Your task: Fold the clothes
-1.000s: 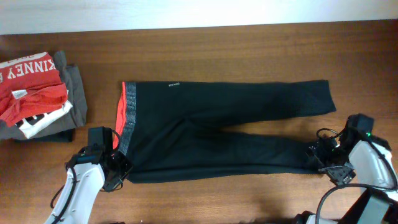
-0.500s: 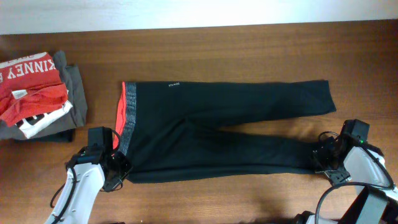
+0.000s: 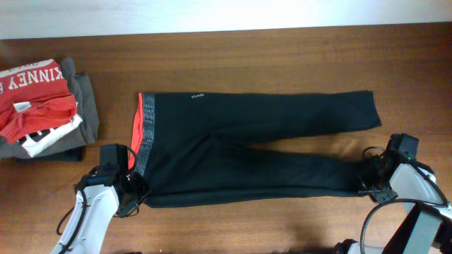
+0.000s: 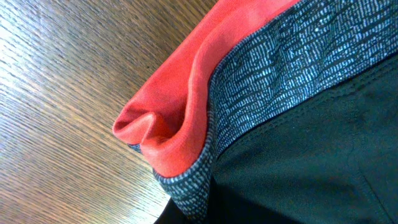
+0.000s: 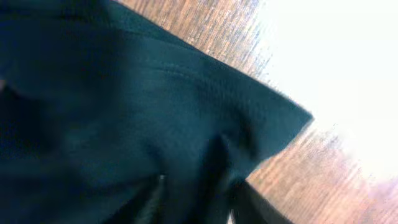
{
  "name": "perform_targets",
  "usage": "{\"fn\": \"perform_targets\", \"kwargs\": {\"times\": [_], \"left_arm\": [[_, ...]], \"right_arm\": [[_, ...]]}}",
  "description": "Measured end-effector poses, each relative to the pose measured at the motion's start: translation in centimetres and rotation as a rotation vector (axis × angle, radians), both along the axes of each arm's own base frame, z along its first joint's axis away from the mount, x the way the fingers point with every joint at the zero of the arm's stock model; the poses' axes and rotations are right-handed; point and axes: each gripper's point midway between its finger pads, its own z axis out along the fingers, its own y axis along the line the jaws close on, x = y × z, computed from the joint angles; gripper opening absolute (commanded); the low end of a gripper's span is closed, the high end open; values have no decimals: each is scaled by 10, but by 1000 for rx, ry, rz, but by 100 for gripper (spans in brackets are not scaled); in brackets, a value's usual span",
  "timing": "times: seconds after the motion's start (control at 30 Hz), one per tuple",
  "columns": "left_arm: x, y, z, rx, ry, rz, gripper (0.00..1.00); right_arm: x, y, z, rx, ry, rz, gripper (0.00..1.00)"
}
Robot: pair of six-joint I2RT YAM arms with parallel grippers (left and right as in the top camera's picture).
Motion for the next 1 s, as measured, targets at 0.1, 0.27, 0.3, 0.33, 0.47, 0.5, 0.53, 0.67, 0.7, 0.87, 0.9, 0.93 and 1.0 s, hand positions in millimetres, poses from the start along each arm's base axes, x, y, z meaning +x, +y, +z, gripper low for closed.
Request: {"fn": "perform_targets", "kwargs": {"times": [0.1, 0.27, 0.3, 0.33, 0.47, 0.5, 0.53, 0.67, 0.7, 0.87, 0.9, 0.93, 1.0], "left_arm": [[0, 0, 0, 0, 1, 0, 0], [-3, 0, 0, 2, 14, -33, 0], [-7, -1, 0, 1, 29, -43, 0], [-10, -1, 0, -1, 44, -51, 0], [-18, -2, 13, -3, 92, -76, 0], [-18, -1, 18, 0, 93, -80, 0], [-18, 0, 24, 7, 89, -83, 0], [-21, 3, 50, 35, 45, -85, 0], [-23, 4, 55, 40, 26, -84, 0], [-19, 5, 80, 65, -118, -80, 0], [-13, 5, 85, 71, -163, -79, 0], [-6, 6, 90, 78, -211, -78, 0], [14, 8, 101, 93, -314, -75, 0]], "right_arm": [[2, 0, 0, 3, 2, 1, 4], [-5, 2, 1, 21, 31, -5, 4], [-11, 3, 1, 32, 50, -13, 4], [-15, 3, 1, 40, 64, -21, 4], [-37, 1, 10, 93, 140, -79, 4], [-40, -3, 15, 100, 147, -97, 4], [-41, -6, 20, 106, 150, -109, 4], [-44, -23, 45, 112, 131, -156, 4], [-45, -26, 51, 113, 121, -162, 4], [-33, -31, 78, 101, 35, -117, 4], [-29, -30, 83, 99, 17, -96, 4], [-24, -30, 89, 94, -2, -76, 4], [-14, -29, 99, 86, -27, -35, 4]]}}
